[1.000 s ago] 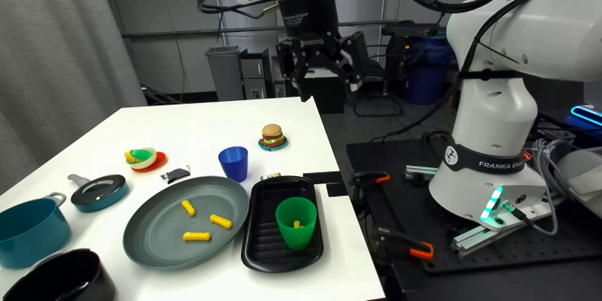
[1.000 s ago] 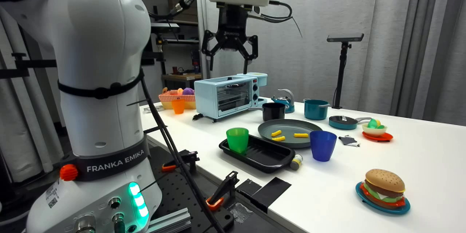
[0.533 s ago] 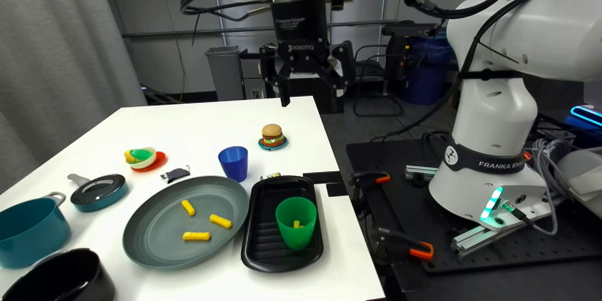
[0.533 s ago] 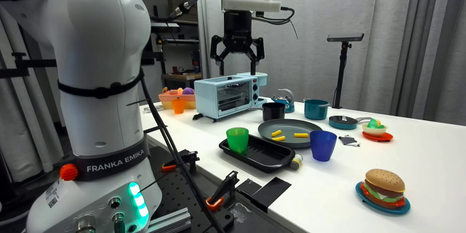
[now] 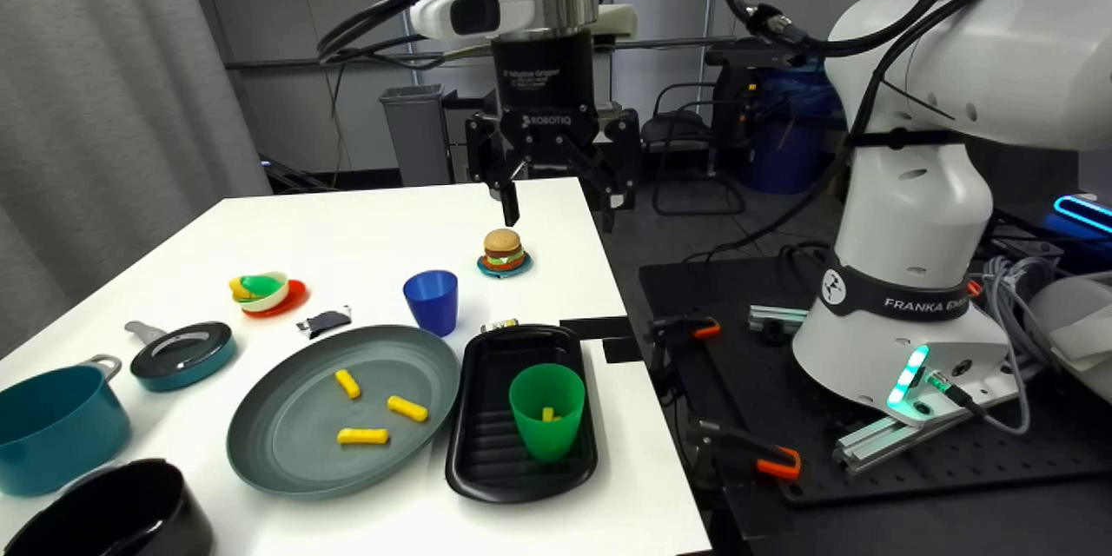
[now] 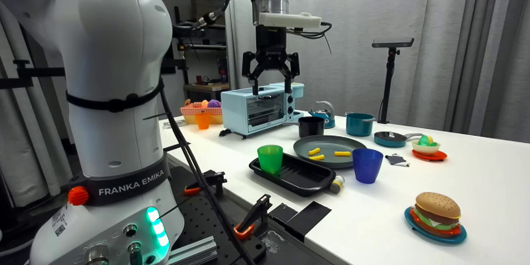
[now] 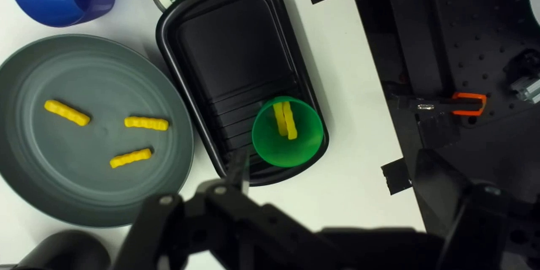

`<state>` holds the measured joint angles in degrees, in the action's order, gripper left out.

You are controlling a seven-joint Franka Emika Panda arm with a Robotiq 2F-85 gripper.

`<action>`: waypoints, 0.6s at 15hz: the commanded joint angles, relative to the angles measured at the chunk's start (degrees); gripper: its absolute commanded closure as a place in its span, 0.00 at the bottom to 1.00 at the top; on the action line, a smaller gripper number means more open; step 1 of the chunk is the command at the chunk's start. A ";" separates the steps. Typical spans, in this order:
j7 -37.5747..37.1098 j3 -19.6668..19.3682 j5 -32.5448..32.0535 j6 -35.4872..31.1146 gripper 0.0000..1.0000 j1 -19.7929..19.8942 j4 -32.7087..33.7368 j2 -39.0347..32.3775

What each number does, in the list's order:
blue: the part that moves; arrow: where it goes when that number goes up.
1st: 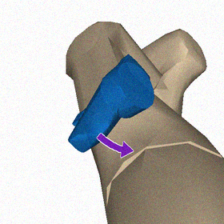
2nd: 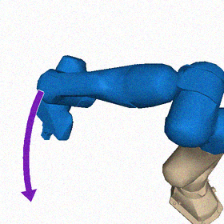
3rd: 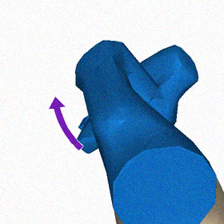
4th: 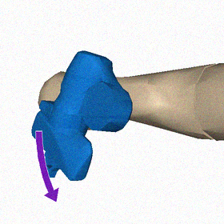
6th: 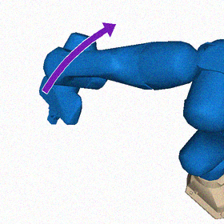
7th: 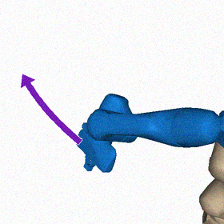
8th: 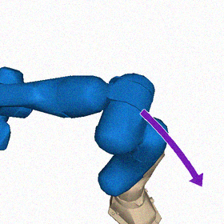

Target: Pour the contents of the green cup onto the plate, then put it in the blue cup

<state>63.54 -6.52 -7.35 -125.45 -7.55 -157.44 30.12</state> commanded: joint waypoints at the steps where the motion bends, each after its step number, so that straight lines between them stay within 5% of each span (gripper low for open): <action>1: 3.07 -0.12 1.43 -3.47 0.00 -1.29 0.06 -2.48; 9: 4.78 0.98 4.25 -6.50 0.00 -2.99 0.04 -7.42</action>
<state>66.34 -5.86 -5.06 -129.87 -10.03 -157.44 24.69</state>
